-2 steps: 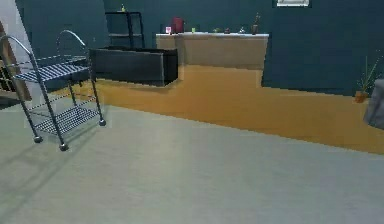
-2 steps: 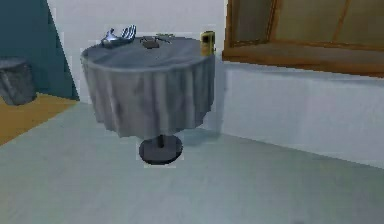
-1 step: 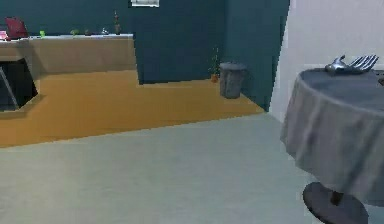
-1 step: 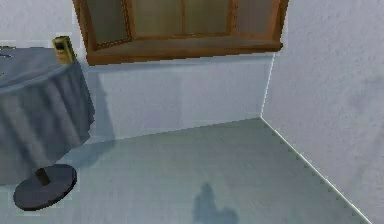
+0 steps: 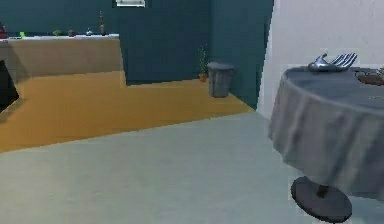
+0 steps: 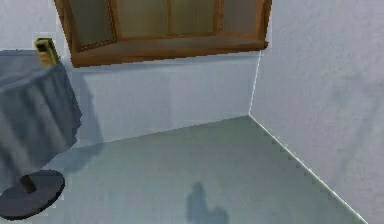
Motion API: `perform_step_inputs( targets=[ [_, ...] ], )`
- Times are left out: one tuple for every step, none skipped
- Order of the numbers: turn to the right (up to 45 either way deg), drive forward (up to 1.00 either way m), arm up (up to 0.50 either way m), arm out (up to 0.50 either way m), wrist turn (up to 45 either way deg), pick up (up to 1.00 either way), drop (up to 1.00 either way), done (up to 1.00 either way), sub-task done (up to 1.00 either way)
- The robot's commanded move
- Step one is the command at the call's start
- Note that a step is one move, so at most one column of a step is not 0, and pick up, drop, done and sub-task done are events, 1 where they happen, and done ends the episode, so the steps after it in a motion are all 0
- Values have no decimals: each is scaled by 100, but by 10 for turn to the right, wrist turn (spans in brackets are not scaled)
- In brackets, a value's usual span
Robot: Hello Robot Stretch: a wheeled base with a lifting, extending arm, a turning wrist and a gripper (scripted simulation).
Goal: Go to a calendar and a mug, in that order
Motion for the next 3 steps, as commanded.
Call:
perform_step_inputs(
  targets=[
    [0, 5, 0, 0, 0, 0, 0, 0, 0],
    [-450, 0, 0, 0, 0, 0, 0, 0, 0],
    [-450, 0, 0, 0, 0, 0, 0, 0, 0]
  ],
)
